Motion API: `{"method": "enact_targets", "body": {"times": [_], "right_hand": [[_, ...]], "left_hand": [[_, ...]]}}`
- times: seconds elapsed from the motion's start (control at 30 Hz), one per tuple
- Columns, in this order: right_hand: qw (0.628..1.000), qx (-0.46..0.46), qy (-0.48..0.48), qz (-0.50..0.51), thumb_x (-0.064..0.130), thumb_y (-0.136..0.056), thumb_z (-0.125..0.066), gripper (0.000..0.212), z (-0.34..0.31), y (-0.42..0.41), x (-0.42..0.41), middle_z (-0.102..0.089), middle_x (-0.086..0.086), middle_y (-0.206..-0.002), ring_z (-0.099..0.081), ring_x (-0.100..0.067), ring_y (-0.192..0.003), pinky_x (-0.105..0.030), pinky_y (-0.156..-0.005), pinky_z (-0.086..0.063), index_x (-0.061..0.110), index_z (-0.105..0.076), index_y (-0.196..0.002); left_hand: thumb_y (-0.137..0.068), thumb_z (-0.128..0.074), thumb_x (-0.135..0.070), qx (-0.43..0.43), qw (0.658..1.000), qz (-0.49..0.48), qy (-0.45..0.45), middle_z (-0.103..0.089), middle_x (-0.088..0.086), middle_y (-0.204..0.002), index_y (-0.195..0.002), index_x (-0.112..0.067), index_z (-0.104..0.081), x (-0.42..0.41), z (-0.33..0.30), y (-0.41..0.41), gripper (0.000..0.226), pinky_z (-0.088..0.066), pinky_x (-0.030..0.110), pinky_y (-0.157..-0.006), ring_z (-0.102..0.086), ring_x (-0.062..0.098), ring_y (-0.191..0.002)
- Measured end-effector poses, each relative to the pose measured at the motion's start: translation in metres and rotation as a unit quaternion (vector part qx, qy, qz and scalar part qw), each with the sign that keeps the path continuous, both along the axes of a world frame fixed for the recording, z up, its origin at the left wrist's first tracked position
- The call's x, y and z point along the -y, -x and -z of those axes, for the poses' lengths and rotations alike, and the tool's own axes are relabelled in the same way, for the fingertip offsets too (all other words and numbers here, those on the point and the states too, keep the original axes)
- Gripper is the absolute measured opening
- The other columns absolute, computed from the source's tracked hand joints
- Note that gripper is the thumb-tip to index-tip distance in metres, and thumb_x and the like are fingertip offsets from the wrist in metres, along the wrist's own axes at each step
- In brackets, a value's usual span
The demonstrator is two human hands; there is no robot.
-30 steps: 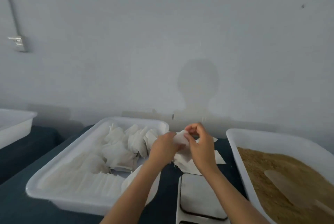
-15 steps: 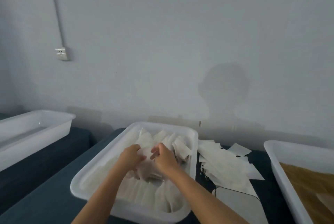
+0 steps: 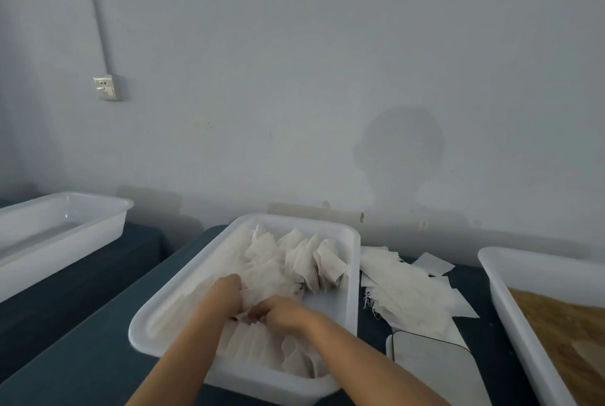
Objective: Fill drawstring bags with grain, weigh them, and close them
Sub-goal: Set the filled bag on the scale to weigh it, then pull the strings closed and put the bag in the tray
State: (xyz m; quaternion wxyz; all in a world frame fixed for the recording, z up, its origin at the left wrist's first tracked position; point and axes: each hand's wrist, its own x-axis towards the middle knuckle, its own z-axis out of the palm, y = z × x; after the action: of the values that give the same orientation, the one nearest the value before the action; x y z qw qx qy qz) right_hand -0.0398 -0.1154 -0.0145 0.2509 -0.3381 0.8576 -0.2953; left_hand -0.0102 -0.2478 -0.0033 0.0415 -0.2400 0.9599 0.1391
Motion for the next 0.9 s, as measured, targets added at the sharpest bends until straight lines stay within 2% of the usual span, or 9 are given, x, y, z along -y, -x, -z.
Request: {"method": "enact_targets", "body": {"times": [0.1,0.17,0.23,0.3,0.37,0.5,0.63,0.73,0.9], "right_hand": [[0.998,-0.051,-0.015,-0.046,-0.001,-0.096,-0.037,0.043,-0.009,-0.006,-0.011,-0.045,-0.008,-0.144,-0.04,-0.024,-0.132,-0.027,-0.107,-0.029,0.009,-0.049,-0.136],[0.996,-0.07,0.05,-0.031,0.0,-0.096,-0.039,0.042,-0.02,-0.006,-0.025,-0.047,-0.007,-0.142,-0.042,-0.021,-0.131,-0.029,-0.108,-0.032,0.01,-0.048,-0.136],[0.984,-0.082,0.152,0.035,0.001,-0.095,-0.039,0.038,-0.036,0.003,-0.045,-0.057,-0.002,-0.13,-0.051,-0.015,-0.121,-0.024,-0.103,-0.038,0.011,-0.056,-0.127],[0.953,-0.122,0.236,0.143,-0.002,-0.091,-0.038,0.034,-0.051,0.02,-0.073,-0.064,0.003,-0.106,-0.059,-0.014,-0.103,-0.02,-0.089,-0.044,0.012,-0.064,-0.108],[0.915,-0.177,0.262,0.249,-0.005,-0.086,-0.038,0.032,-0.053,0.042,-0.106,-0.063,0.005,-0.09,-0.061,-0.016,-0.09,-0.025,-0.08,-0.047,0.014,-0.063,-0.094],[0.879,-0.231,0.166,0.383,0.0,-0.092,-0.042,0.023,-0.023,0.078,-0.173,-0.064,0.0,-0.099,-0.058,-0.017,-0.095,-0.027,-0.075,-0.042,0.012,-0.061,-0.097],[0.897,-0.217,0.074,0.378,0.011,-0.091,-0.051,0.012,0.009,0.094,-0.214,-0.059,-0.004,-0.109,-0.054,-0.019,-0.099,-0.031,-0.082,-0.044,0.012,-0.056,-0.102],[0.922,-0.214,-0.018,0.321,0.025,-0.088,-0.062,0.026,0.022,0.096,-0.216,-0.052,-0.003,-0.115,-0.05,-0.02,-0.107,-0.03,-0.09,-0.041,0.015,-0.052,-0.11],[0.912,-0.261,-0.143,0.282,0.053,-0.083,-0.058,0.053,0.027,0.095,-0.199,-0.046,-0.002,-0.121,-0.048,-0.024,-0.111,-0.034,-0.09,-0.04,0.017,-0.043,-0.119]], "left_hand": [[-0.087,-0.054,-0.01,-0.017,0.998,0.004,0.06,-0.057,0.011,-0.118,-0.114,-0.009,-0.039,-0.004,-0.002,0.0,0.031,-0.042,0.027,-0.079,-0.056,0.025,-0.109],[-0.086,-0.057,-0.01,-0.054,0.995,0.006,0.089,-0.056,0.009,-0.118,-0.12,-0.008,-0.034,-0.006,-0.005,0.0,0.041,-0.045,0.029,-0.082,-0.056,0.024,-0.107],[-0.086,-0.058,-0.011,-0.114,0.988,0.008,0.108,-0.055,0.002,-0.117,-0.114,-0.014,-0.037,-0.011,-0.011,0.002,0.034,-0.046,0.031,-0.083,-0.053,0.022,-0.106],[-0.087,-0.059,-0.015,-0.171,0.98,0.024,0.104,-0.055,-0.003,-0.115,-0.108,-0.018,-0.042,-0.021,-0.022,0.004,0.028,-0.043,0.029,-0.08,-0.051,0.019,-0.105],[-0.087,-0.06,-0.019,-0.212,0.972,0.053,0.083,-0.055,-0.006,-0.113,-0.108,-0.02,-0.048,-0.035,-0.031,0.008,0.025,-0.04,0.027,-0.078,-0.051,0.017,-0.104],[-0.086,-0.06,-0.018,-0.266,0.957,0.109,0.03,-0.058,-0.006,-0.111,-0.105,-0.019,-0.053,-0.069,-0.041,0.02,0.021,-0.04,0.027,-0.079,-0.054,0.017,-0.103],[-0.087,-0.057,-0.02,-0.274,0.95,0.151,-0.005,-0.061,-0.007,-0.107,-0.101,-0.022,-0.054,-0.1,-0.037,0.033,0.014,-0.044,0.029,-0.083,-0.056,0.015,-0.1],[-0.088,-0.055,-0.023,-0.275,0.946,0.169,-0.006,-0.061,-0.008,-0.104,-0.099,-0.022,-0.055,-0.117,-0.029,0.044,0.011,-0.042,0.026,-0.079,-0.056,0.015,-0.097],[-0.089,-0.052,-0.024,-0.281,0.943,0.177,-0.001,-0.06,-0.011,-0.103,-0.099,-0.023,-0.054,-0.128,-0.011,0.053,0.01,-0.033,0.021,-0.068,-0.053,0.01,-0.094]]}}
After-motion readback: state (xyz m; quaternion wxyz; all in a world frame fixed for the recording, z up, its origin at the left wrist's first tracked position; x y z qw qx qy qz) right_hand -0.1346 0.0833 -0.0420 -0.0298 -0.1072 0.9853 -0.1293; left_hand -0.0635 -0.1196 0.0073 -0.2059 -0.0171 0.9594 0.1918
